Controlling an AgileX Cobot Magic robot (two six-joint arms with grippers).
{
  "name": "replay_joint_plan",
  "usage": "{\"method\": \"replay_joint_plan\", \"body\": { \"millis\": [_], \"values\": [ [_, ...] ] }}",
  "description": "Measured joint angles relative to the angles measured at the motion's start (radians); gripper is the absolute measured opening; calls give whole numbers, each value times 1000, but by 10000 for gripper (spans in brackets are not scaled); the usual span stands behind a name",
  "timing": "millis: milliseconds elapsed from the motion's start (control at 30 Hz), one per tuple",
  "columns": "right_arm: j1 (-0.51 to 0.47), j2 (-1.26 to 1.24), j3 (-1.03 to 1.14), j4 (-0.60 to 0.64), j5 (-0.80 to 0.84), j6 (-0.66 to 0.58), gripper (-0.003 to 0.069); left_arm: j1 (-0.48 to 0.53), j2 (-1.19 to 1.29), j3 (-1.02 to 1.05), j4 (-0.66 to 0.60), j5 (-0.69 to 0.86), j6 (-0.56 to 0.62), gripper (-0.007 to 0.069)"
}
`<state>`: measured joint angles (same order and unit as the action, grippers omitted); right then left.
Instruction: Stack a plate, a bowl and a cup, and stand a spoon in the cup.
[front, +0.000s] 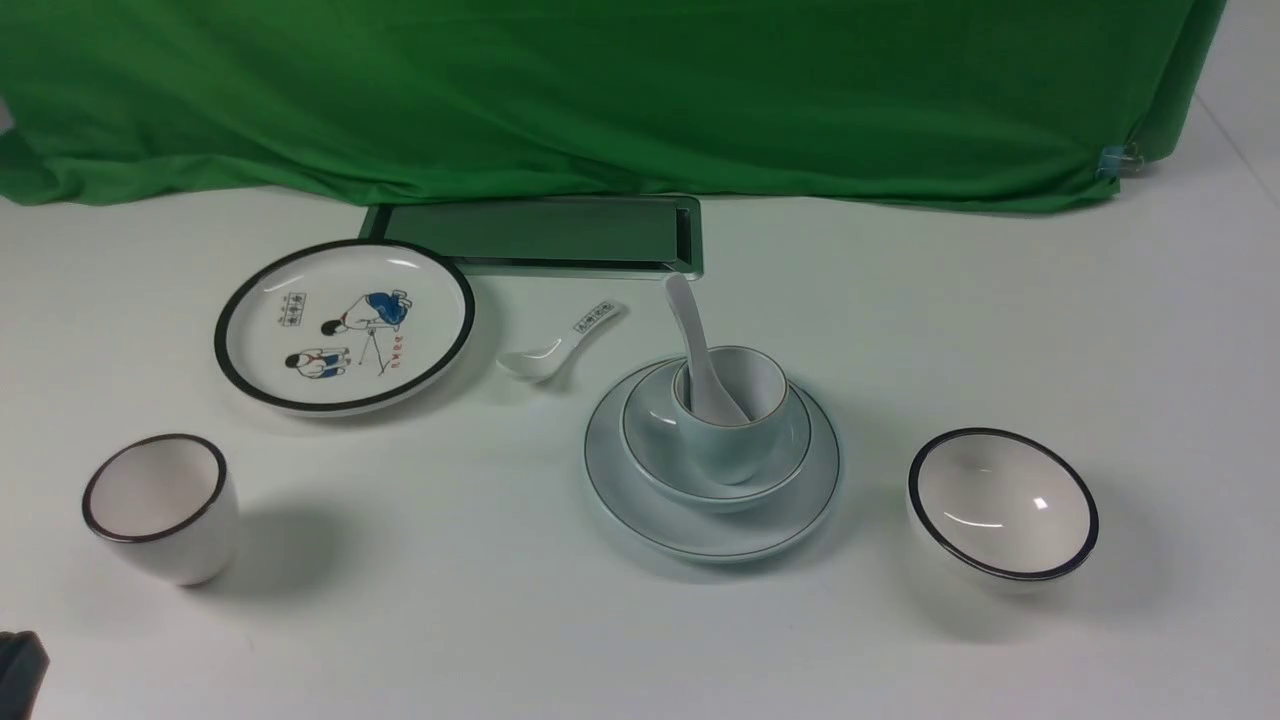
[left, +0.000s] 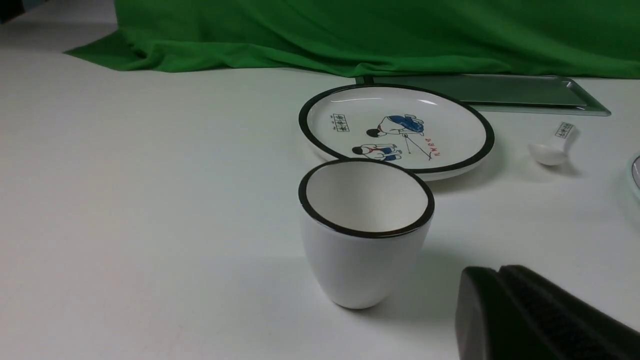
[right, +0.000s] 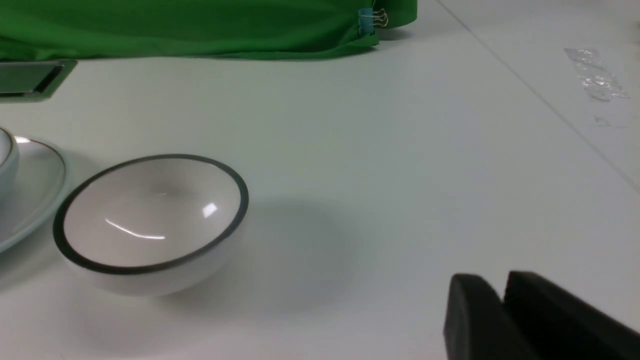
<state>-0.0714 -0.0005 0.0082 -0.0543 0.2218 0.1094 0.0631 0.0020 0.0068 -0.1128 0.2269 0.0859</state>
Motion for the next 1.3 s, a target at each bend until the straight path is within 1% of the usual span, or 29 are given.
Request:
{"method": "replay_joint_plan", "body": {
  "millis": [700, 1300],
  "values": [
    [0, 0, 0, 0, 0, 0, 192, 0, 0, 0, 12, 0, -2, -29],
    [0, 0, 0, 0, 0, 0, 221, 0, 0, 0, 14, 0, -2, -29]
  ]
}}
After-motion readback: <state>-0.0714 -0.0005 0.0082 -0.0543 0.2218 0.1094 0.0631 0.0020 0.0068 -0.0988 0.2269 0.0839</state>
